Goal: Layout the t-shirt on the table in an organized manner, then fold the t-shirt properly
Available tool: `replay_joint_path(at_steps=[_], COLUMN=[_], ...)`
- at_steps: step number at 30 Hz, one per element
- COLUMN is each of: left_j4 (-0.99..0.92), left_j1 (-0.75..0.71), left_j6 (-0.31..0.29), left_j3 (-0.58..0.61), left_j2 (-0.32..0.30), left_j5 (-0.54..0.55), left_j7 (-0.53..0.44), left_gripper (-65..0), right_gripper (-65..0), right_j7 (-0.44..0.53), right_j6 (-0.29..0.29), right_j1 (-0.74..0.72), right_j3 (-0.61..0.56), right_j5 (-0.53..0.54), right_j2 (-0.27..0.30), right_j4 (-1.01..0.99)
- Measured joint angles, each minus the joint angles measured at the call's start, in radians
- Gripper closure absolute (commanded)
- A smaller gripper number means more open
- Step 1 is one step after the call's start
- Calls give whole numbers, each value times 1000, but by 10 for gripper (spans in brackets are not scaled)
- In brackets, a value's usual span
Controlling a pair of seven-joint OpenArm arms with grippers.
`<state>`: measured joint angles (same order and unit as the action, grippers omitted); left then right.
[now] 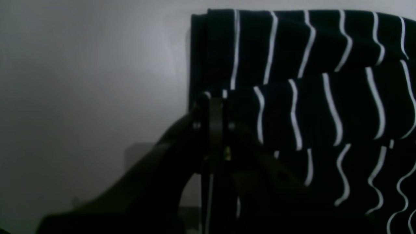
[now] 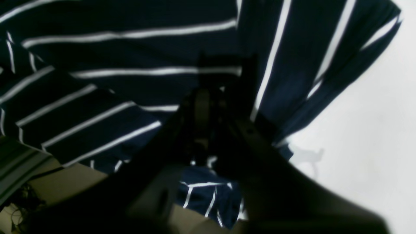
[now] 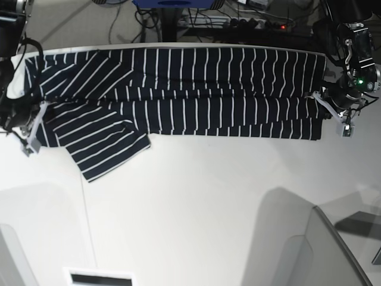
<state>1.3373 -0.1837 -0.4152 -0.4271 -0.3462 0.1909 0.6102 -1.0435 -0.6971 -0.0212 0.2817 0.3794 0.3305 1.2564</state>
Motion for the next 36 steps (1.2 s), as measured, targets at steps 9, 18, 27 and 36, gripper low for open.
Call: replay_joint_path(at_steps=[9, 18, 27, 36], left_j4=[3, 77, 161, 158], left_j1=[0, -21, -134, -257], left_j6=[0, -2, -155, -267], left_j3=[1, -161, -493, -604], left_j2=[-5, 31, 57, 62], left_j5=[-2, 16, 207, 244], left_j7=[0, 4, 9, 7], left_gripper=[-467, -650, -650, -650], right_gripper=[-446, -455, -455, -455], right_j7=[-4, 37, 258, 533], right_j6=[1, -3, 0, 5], right_j1=[2, -32, -288, -520], right_j3=[91, 157, 49, 39], right_j5=[-193, -425, -433, -435], right_j2=[-49, -173, -143, -101], right_j4=[64, 294, -208, -753])
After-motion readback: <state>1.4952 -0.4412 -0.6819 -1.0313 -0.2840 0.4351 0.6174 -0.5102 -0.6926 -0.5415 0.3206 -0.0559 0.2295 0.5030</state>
